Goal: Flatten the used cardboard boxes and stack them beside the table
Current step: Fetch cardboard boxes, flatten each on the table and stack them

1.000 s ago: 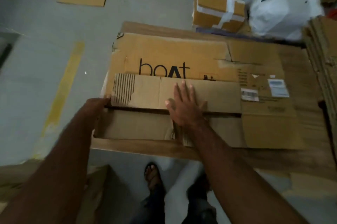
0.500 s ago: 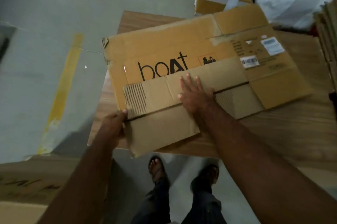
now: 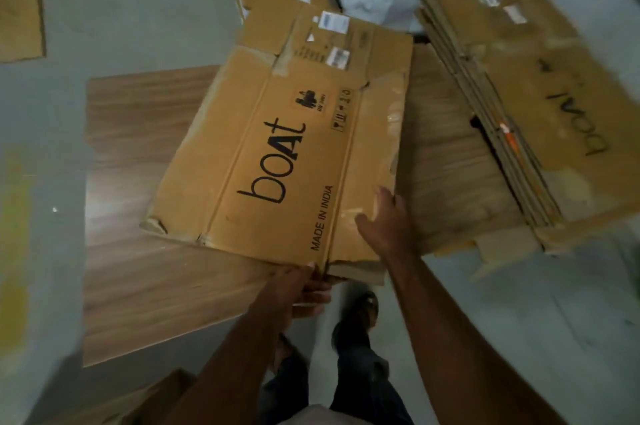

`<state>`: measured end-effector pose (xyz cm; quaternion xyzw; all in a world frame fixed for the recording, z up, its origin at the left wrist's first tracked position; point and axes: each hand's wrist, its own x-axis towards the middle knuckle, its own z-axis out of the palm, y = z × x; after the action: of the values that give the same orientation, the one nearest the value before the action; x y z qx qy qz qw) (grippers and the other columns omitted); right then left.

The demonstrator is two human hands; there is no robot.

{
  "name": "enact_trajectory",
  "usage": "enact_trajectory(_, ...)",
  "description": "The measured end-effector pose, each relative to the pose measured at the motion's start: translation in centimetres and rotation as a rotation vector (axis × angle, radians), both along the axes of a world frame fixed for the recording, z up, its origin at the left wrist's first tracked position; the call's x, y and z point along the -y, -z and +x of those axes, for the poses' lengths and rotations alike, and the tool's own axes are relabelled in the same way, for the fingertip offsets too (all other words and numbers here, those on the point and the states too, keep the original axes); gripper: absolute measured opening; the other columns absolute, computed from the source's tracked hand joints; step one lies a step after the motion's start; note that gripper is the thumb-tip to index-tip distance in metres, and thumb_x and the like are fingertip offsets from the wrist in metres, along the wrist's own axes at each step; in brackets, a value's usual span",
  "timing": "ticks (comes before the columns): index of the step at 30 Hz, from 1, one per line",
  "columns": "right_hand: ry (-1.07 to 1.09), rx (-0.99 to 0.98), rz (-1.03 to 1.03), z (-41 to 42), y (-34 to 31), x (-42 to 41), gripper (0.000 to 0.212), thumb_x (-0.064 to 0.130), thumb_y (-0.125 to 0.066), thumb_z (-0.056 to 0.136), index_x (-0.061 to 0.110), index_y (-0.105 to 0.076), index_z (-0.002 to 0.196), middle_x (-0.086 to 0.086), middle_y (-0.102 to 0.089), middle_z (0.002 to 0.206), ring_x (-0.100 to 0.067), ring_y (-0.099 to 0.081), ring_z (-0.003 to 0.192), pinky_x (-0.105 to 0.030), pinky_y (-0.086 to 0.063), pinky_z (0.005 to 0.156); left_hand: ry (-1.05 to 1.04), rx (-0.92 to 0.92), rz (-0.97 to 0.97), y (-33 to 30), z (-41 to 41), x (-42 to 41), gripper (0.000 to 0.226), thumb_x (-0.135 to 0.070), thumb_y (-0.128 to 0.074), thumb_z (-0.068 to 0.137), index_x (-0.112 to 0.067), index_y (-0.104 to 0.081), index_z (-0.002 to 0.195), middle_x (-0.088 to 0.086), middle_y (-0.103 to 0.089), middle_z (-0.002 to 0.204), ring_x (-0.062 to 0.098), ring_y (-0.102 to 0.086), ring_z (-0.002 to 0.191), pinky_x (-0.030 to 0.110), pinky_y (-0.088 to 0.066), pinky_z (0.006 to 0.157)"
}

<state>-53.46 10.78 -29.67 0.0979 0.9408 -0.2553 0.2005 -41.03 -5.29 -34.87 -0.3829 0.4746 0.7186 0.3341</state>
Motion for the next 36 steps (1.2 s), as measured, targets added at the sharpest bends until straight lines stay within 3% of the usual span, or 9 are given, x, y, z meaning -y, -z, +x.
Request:
enact_trajectory(3,-0.083,0.203,0.091,2.6,2.9,-3.6,0.092,0.055,-0.064,0.093,0.035,-0.008,0.163,-0.010,0.007,0.170,-0.037,-0.014,0.154,-0.057,-0.033,0.115,0.201,-0.018,-0.107,-0.1,-1.4,-0.9,0.042,-0.037,-0.053,0.105,0.000,-0.070,0.112,0.015,-0.078,0.095,0.027,-0.075,0.080,0.032,-0.058,0.064)
enact_trajectory(8,-0.180,0.150,0.172,4.5,5.5,-4.2,0.097,0.067,-0.054,0.093,0.039,0.011,0.161,-0.008,0.021,0.169,-0.034,0.007,0.156,-0.068,-0.019,0.117,0.553,-0.019,-0.448,-0.6,-4.0,0.5,0.046,-0.045,-0.059,0.100,-0.002,-0.074,0.091,0.009,-0.075,0.071,0.023,-0.070,0.062,0.030,-0.057,0.065)
enact_trajectory(11,-0.187,0.166,0.177,4.3,5.6,-4.2,0.097,0.068,-0.053,0.094,0.042,0.013,0.159,-0.008,0.022,0.169,-0.032,0.010,0.157,-0.071,-0.010,0.116,0.665,-0.311,-1.079,-1.2,-5.7,3.5,0.033,-0.047,-0.062,0.094,-0.015,-0.070,0.091,0.005,-0.070,0.082,0.026,-0.069,0.081,0.036,-0.056,0.072)
enact_trajectory(13,-0.191,0.182,0.160,4.2,5.5,-4.3,0.097,0.067,-0.054,0.094,0.042,0.013,0.160,-0.008,0.023,0.169,-0.031,0.012,0.157,-0.071,-0.010,0.118,0.723,-0.428,-1.336,-1.5,-6.8,5.9,0.034,-0.045,-0.058,0.096,-0.019,-0.061,0.119,0.014,-0.062,0.120,0.034,-0.059,0.112,0.048,-0.052,0.088)
enact_trajectory(15,-0.179,0.205,0.119,3.9,5.4,-4.7,0.098,0.065,-0.056,0.094,0.042,0.012,0.161,-0.007,0.024,0.169,-0.030,0.013,0.157,-0.068,-0.009,0.120,0.887,-0.342,-1.304,-1.4,-7.3,8.6,0.062,-0.058,-0.058,0.094,-0.041,-0.033,0.148,0.009,-0.019,0.163,0.043,-0.022,0.148,0.068,-0.031,0.109)
enact_trajectory(18,-0.177,0.226,0.099,3.0,5.5,-5.1,0.102,0.065,-0.060,0.092,0.042,0.011,0.161,-0.006,0.024,0.169,-0.030,0.013,0.157,-0.066,-0.008,0.121,0.994,-0.253,-1.207,0.3,-6.5,10.8,0.080,-0.076,-0.044,0.091,-0.058,0.002,0.153,-0.001,0.021,0.169,0.042,0.011,0.154,0.077,-0.013,0.113)
enact_trajectory(24,-0.238,0.289,0.156,-0.7,5.9,-7.6,0.120,0.057,-0.076,0.083,0.038,0.013,0.161,-0.011,0.025,0.168,-0.035,0.010,0.157,-0.067,-0.013,0.121,0.976,-0.248,-1.249,0.1,-4.1,7.4,0.092,-0.087,-0.039,0.084,-0.055,0.010,0.154,0.004,0.025,0.167,0.045,0.010,0.153,0.075,-0.017,0.114)
enact_trajectory(29,-0.254,0.334,0.220,-5.3,5.1,-10.3,0.120,0.035,-0.078,0.080,0.035,0.010,0.162,-0.013,0.020,0.169,-0.038,0.003,0.157,-0.056,-0.021,0.123,0.944,-0.209,-1.214,-0.9,-1.2,0.3,0.096,-0.087,-0.038,0.083,-0.049,0.010,0.156,0.009,0.027,0.166,0.049,0.010,0.152,0.073,-0.024,0.112)
enact_trajectory(36,-0.279,0.323,0.224,-4.7,4.9,-14.9,0.108,0.052,-0.066,0.089,0.034,0.012,0.162,-0.009,0.023,0.168,-0.036,0.010,0.156,-0.060,-0.015,0.122,0.885,-0.182,-1.158,-2.2,0.7,-5.5,0.085,-0.081,-0.045,0.086,-0.049,-0.009,0.156,0.003,0.008,0.169,0.042,-0.009,0.151,0.067,-0.030,0.110)
